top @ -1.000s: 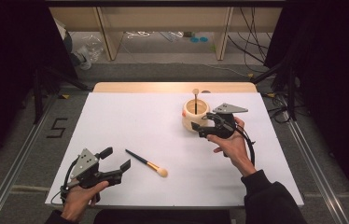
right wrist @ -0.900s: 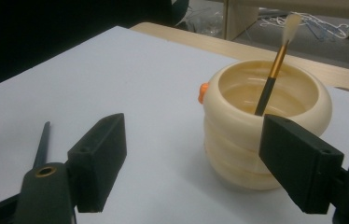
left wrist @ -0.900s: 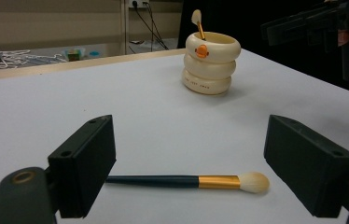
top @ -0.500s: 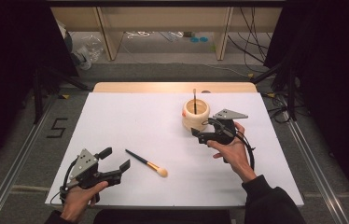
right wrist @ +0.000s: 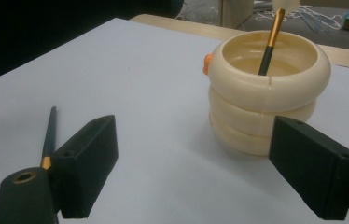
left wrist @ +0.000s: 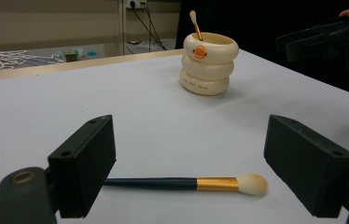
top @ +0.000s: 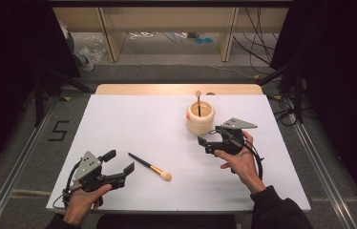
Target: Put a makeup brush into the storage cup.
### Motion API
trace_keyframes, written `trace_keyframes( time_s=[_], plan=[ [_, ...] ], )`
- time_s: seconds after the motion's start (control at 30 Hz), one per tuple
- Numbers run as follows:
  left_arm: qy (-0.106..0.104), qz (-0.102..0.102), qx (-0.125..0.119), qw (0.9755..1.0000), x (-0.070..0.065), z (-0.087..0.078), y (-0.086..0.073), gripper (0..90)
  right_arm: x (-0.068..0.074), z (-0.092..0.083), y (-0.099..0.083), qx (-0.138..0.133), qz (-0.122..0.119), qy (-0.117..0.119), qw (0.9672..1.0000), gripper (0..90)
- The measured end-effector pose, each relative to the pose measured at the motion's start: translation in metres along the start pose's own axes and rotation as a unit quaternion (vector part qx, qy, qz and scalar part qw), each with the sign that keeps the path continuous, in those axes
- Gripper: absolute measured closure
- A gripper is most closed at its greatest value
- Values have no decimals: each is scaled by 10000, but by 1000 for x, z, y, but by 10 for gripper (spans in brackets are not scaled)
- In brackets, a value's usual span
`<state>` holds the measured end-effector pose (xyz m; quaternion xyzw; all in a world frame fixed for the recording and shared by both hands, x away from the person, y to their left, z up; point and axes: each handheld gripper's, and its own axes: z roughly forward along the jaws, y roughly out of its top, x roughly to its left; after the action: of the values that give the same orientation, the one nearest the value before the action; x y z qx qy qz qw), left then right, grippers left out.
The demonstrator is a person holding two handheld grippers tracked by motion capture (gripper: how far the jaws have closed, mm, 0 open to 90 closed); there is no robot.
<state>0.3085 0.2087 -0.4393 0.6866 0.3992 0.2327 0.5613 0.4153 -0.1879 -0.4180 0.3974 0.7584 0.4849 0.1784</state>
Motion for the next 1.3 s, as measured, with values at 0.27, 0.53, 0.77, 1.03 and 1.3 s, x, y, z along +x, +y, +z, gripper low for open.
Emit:
trace_keyframes(
  time_s=[0.27,0.53,0.77,1.03,1.3],
  plan=[
    [-5,14,1,10000,0,0,0,164,4,-7,-6,112,26,36,9999,165],
    [11,4,11,10000,0,0,0,163,5,-14,-13,8,-18,23,10000,164],
    [12,6,5,10000,0,0,0,163,7,-22,-18,117,86,53,9999,164],
    [22,4,7,10000,0,0,0,163,8,-32,-27,137,95,70,9998,163],
    [20,12,20,10000,0,-1,0,164,11,-40,-33,177,157,89,9997,163]
  ],
)
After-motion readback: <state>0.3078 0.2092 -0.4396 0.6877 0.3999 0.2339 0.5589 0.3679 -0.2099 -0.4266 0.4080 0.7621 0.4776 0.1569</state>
